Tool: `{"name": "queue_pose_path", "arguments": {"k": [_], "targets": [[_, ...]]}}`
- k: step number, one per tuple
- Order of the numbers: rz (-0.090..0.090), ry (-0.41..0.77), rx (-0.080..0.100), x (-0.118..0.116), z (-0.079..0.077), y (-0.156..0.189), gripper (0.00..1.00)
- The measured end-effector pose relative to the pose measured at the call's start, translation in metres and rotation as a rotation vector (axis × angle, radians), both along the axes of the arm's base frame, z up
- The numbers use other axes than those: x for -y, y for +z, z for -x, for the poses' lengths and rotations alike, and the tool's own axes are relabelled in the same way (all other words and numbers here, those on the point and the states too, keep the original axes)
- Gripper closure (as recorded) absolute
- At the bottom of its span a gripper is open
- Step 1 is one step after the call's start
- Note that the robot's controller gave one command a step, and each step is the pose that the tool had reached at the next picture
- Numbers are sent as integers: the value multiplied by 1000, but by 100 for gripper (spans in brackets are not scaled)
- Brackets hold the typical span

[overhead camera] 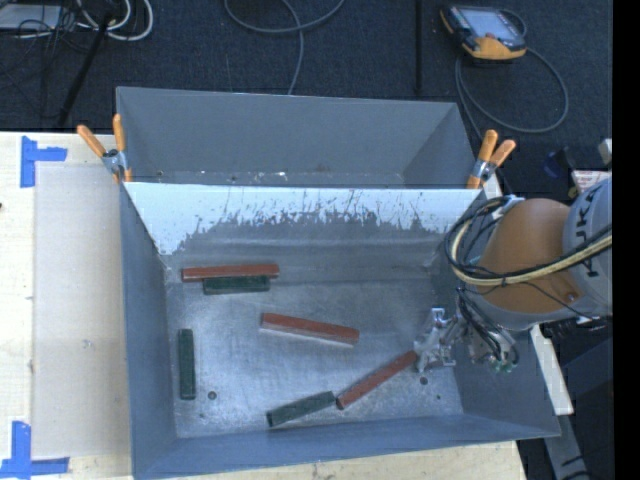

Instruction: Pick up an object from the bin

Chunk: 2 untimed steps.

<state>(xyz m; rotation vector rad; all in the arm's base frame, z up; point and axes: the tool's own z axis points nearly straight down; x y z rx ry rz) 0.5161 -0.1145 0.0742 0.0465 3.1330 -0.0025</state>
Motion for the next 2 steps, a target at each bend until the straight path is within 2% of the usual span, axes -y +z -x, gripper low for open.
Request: {"name": "queue_pose_path", "arguments": {"k": [1,2], "targets": [[-1,2,-5,-1,1,-2,0],[-1,2,-4,0,1,-2,0]]}}
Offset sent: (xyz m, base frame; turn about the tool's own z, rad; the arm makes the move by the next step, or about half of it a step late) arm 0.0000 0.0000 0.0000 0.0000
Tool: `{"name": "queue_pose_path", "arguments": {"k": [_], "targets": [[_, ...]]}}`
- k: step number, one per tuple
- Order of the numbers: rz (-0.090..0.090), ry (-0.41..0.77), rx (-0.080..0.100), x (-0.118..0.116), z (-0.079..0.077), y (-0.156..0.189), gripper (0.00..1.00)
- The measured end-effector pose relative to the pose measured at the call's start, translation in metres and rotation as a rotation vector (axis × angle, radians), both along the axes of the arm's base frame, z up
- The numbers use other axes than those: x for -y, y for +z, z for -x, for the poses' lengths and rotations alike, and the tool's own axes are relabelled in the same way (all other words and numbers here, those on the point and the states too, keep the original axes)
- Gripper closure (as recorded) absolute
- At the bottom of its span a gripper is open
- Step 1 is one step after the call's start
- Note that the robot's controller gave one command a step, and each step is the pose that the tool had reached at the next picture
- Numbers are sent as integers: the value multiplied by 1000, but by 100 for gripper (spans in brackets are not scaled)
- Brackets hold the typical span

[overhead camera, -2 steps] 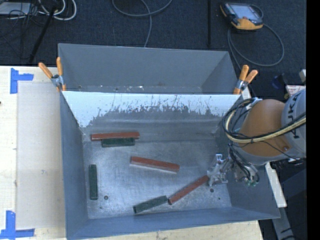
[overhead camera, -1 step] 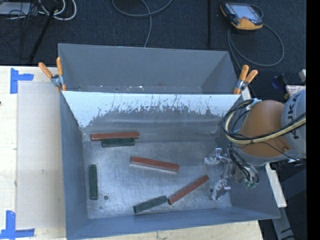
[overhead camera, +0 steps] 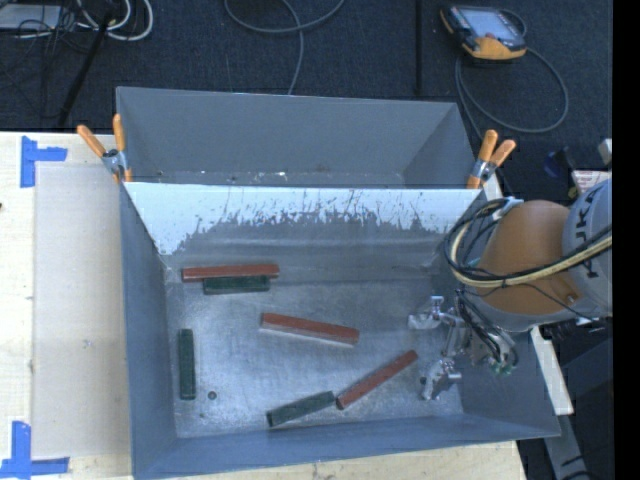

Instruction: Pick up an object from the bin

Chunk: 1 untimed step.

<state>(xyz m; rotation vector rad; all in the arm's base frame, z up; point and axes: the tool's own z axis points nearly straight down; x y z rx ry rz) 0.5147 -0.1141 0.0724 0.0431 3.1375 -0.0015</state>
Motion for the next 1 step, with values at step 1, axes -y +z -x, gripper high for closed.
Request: {"name": "queue_pose_path", "arguments": {"k": [1], "targets": [[4,177,8,-56,-9,3,100]]}}
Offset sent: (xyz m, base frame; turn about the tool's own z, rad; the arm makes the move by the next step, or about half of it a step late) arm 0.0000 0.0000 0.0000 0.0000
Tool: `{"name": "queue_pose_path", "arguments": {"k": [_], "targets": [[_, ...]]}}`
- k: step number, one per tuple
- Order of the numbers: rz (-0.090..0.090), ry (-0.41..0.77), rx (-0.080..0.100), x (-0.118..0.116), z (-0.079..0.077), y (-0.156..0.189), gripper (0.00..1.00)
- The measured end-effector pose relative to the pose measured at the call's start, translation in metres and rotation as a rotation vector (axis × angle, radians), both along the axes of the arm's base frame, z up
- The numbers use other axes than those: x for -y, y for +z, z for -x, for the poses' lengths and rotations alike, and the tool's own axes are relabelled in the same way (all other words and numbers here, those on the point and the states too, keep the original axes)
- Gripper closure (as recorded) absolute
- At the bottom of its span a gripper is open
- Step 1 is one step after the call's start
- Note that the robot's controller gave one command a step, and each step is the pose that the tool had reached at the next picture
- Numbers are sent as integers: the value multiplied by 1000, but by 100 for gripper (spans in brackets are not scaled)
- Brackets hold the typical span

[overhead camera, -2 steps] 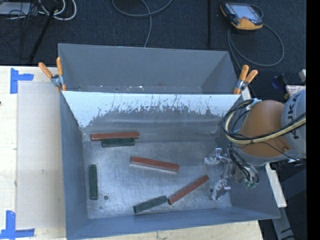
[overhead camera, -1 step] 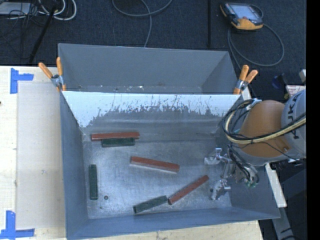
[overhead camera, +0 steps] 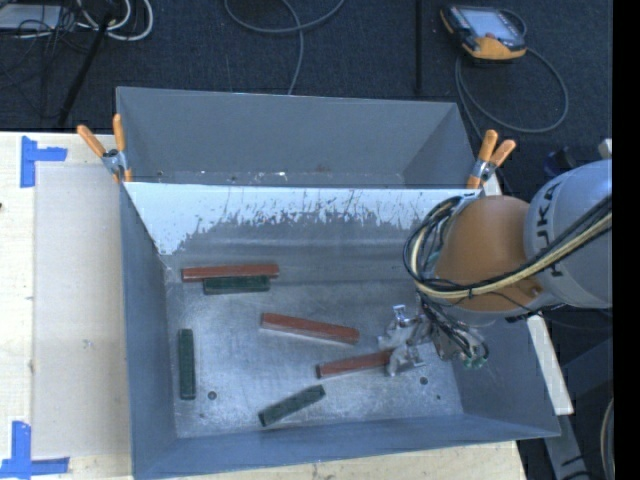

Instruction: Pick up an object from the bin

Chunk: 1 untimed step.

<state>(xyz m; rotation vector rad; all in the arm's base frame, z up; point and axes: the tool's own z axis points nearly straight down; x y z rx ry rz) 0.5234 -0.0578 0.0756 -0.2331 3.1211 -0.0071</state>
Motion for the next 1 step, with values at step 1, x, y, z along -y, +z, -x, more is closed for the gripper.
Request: {"name": "queue_pose_path", "arguments": {"k": [1], "targets": [[0,1,0,0,0,0,100]]}}
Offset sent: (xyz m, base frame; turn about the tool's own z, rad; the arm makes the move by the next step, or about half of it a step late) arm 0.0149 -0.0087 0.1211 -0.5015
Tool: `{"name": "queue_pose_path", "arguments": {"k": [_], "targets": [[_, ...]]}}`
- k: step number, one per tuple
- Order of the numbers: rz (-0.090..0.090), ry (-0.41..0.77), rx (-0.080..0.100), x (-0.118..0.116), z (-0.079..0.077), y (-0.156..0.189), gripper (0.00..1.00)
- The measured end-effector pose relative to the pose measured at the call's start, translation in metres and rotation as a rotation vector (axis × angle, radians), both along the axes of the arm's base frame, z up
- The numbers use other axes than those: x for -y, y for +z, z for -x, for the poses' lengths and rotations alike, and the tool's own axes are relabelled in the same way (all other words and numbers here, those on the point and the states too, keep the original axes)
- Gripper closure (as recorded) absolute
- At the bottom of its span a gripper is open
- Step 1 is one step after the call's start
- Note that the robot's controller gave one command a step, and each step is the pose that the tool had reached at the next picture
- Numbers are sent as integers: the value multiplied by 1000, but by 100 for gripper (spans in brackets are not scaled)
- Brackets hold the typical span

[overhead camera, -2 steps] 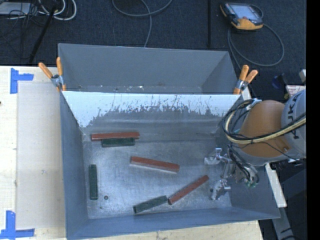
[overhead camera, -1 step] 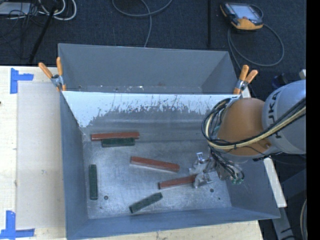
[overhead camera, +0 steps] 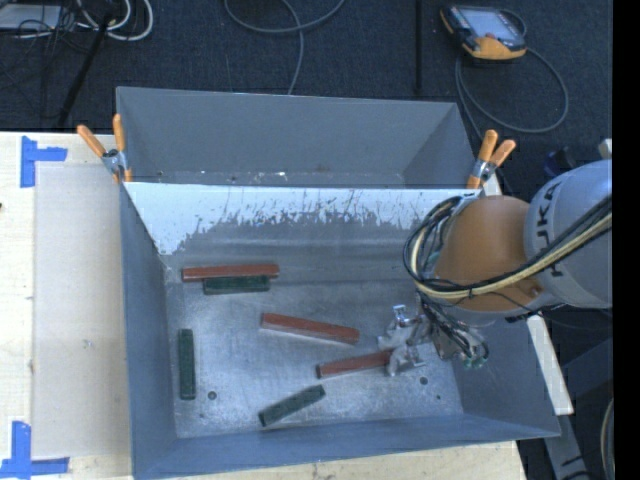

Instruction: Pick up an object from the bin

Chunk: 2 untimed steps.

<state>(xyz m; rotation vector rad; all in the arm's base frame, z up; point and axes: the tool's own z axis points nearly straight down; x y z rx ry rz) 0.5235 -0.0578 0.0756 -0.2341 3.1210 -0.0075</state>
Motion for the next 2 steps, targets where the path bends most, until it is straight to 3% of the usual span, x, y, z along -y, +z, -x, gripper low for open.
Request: {"name": "queue_pose_path", "arguments": {"k": [1,2], "targets": [[0,499,-9,8,-16,122,100],[-2,498,-12,8,-15,121,100]]}}
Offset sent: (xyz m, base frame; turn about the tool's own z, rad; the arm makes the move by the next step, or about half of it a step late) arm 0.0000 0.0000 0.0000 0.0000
